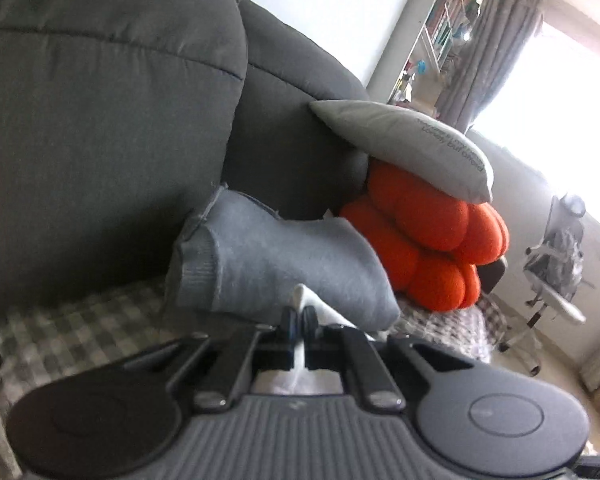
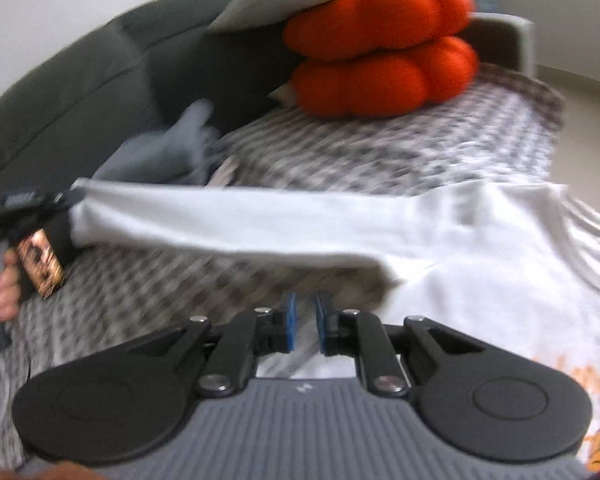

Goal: Fold clothes
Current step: 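Pull the sleeve and side edge straight with both tools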

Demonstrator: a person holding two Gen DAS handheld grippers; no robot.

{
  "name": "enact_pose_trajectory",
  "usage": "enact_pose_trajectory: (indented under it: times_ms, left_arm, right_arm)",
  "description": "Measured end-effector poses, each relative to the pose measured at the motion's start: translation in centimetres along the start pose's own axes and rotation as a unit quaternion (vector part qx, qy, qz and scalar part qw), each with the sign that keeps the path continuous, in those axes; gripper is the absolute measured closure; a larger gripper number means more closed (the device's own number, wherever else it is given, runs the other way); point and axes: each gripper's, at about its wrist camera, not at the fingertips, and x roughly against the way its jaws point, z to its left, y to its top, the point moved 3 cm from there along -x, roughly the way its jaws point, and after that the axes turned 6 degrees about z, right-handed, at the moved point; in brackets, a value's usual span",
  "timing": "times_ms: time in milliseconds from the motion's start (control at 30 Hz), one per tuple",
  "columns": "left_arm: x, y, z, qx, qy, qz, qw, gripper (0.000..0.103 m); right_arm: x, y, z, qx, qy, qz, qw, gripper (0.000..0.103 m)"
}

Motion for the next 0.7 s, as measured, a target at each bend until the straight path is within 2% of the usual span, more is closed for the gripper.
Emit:
enact_pose_trajectory:
  times_ms: [133, 200, 367, 467, 567, 633, 700]
  left_arm:
    - [-0.8, -1.9, 0.5, -0.031, 0.043, 0.009, 0.9986, 0.099]
    - [-1.5, -2.9, 1.0, -0.043, 0.057, 0.016, 0.9973, 0.099]
    - [-3.7, -4.7, 1.9, -0.062, 0.095, 0.038, 0.9928, 0.097]
    - [-3.6, -5.1, 2.2, -0.062, 0.118, 0.034, 0.9904, 0.096]
    - [-2.6, -5.2, 1.9, -0.061, 0.107, 0.026, 0.9920, 0.093]
    - [-2.1, -5.5, 0.9, -0.077, 0.089, 0.025, 0.9927, 0.089]
    - [-2.2, -6.1, -0.3, -0.099, 0.069, 0.034, 0.9921, 0.087]
  right_arm:
    - [-0.4, 1.3, -2.4, -0.047, -0.008, -0.034, 0.998, 0.087]
    - [-1.7, 1.7, -3.0, -0.051, -0.029, -0.035, 0.998, 0.087]
    - [-6.1, 1.0, -1.8, -0.027, -0.060, -0.004, 0.998, 0.085]
    - [-7.2, 0.4, 1.3, 0.022, -0.060, 0.000, 0.998, 0.084]
    - [-8.4, -0.3, 4.5, 0.067, -0.039, 0.021, 0.997, 0.084]
    - [-9.4, -0.8, 6.5, 0.094, -0.032, 0.032, 0.995, 0.084]
    - [-10.1, -1.0, 8.0, 0.101, -0.004, 0.045, 0.994, 0.084]
